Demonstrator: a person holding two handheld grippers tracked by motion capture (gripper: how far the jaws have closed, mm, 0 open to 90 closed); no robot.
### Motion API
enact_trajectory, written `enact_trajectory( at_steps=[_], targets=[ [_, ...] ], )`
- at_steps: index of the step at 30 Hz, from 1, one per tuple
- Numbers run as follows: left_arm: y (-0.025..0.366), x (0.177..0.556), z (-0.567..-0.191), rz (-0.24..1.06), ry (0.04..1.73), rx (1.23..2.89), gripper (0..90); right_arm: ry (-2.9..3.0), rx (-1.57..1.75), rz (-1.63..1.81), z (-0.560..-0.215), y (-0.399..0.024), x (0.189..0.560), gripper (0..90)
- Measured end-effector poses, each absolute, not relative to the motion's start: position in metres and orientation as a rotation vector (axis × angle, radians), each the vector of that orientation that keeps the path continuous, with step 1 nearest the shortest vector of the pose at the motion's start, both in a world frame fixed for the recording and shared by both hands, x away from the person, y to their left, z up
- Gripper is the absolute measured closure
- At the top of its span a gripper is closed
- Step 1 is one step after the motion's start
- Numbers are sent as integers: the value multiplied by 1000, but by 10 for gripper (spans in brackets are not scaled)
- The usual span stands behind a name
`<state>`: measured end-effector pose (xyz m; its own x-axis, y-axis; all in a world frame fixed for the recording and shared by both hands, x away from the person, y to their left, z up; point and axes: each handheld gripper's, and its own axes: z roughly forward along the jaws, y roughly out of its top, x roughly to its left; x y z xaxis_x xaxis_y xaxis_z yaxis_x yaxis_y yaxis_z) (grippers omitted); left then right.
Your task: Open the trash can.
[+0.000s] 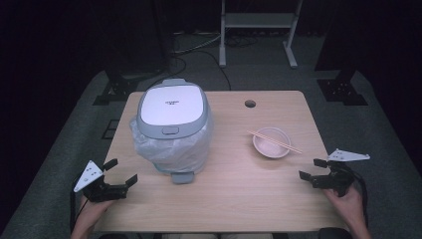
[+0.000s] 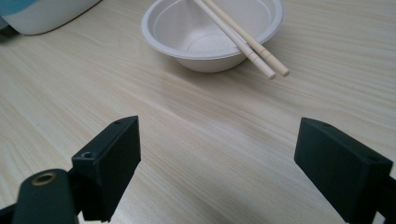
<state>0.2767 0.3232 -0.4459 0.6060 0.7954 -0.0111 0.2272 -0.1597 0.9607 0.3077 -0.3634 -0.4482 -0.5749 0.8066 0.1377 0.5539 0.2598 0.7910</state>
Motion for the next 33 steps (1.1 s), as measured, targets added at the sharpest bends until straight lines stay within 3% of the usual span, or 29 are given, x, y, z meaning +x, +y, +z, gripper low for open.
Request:
enact_trajectory(
  at_steps=[16,33],
  targets=[
    [277,313,-432,498,592,1819,5,2255,1222,1236,-445,-360,304,133],
    [263,335,-424,539,517,1822,3,2287,1195,1233,-444,-355,304,134]
  ],
)
